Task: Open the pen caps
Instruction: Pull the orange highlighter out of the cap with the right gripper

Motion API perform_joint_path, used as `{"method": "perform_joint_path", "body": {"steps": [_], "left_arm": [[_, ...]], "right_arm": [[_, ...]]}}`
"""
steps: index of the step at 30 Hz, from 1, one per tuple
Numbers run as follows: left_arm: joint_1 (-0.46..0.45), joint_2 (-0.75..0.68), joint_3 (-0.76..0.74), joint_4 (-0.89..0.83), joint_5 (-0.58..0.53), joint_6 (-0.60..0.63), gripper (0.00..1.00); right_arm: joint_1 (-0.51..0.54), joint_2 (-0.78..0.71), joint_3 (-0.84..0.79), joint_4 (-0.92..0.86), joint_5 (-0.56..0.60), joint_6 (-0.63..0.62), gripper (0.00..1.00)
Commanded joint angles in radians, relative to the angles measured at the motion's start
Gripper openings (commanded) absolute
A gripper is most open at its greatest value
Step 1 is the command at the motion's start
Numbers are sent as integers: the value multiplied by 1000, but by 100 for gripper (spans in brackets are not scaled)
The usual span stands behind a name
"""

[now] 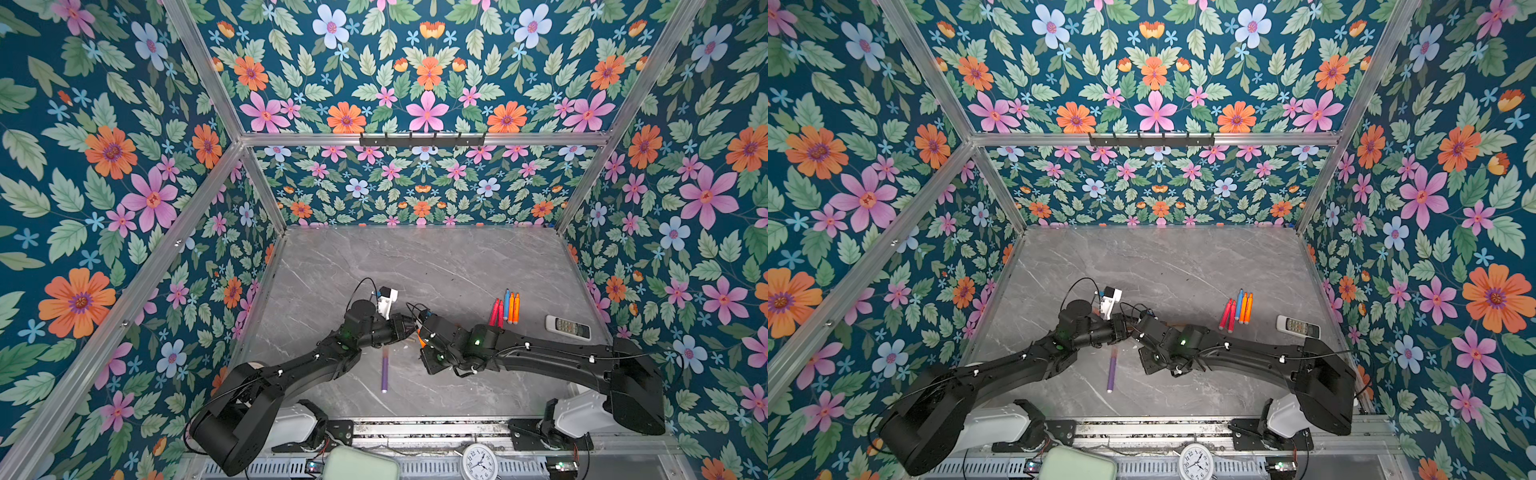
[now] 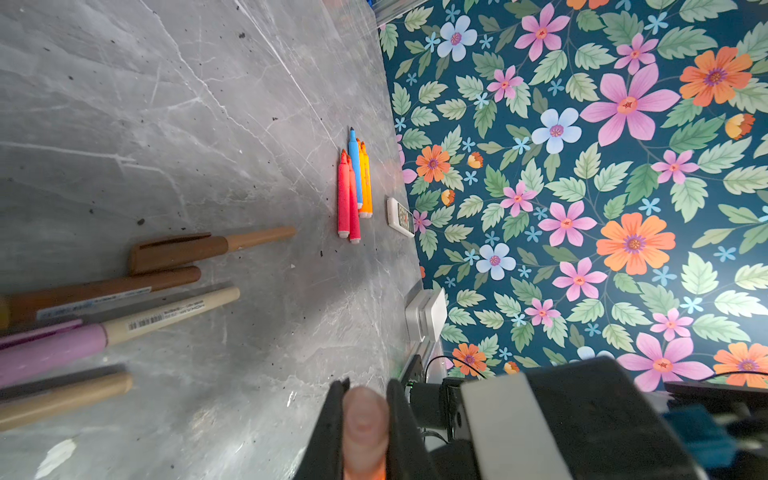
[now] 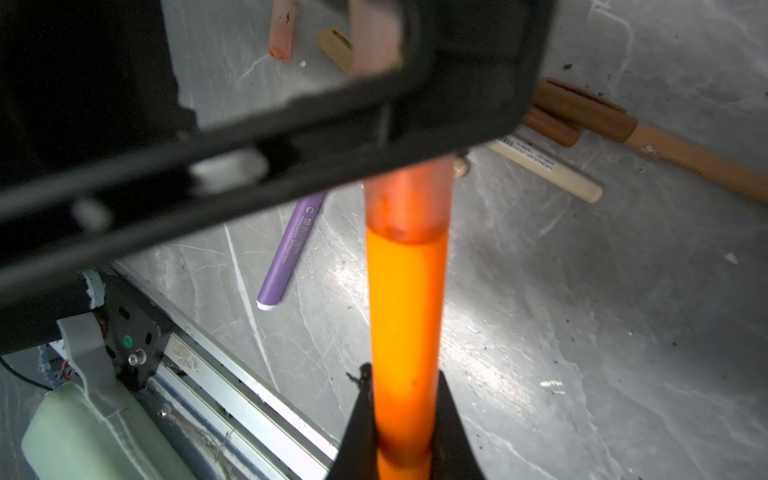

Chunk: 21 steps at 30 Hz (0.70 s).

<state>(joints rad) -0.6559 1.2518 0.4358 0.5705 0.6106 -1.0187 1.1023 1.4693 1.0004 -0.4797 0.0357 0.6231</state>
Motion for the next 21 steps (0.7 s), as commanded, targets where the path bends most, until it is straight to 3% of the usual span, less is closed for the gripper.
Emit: {"method": "perform_joint_path", "body": {"steps": [1, 6, 11, 15, 21], "left_arm": [[-1, -13, -9, 38, -6, -3, 0], [29, -28, 27, -49, -23, 57, 0], [121, -9, 148, -190, -34, 177, 0], [205, 32, 224, -193, 17, 187, 0], [250, 30, 275, -237, 28, 215, 0]], "right_arm": [[0, -4, 3, 9, 15, 7, 0], [0, -7, -13, 20, -8, 5, 0], [2, 1, -16, 5, -9, 4, 0], [7, -5, -24, 10, -11, 9, 0], [7, -27, -57, 19, -3, 21, 0]]}}
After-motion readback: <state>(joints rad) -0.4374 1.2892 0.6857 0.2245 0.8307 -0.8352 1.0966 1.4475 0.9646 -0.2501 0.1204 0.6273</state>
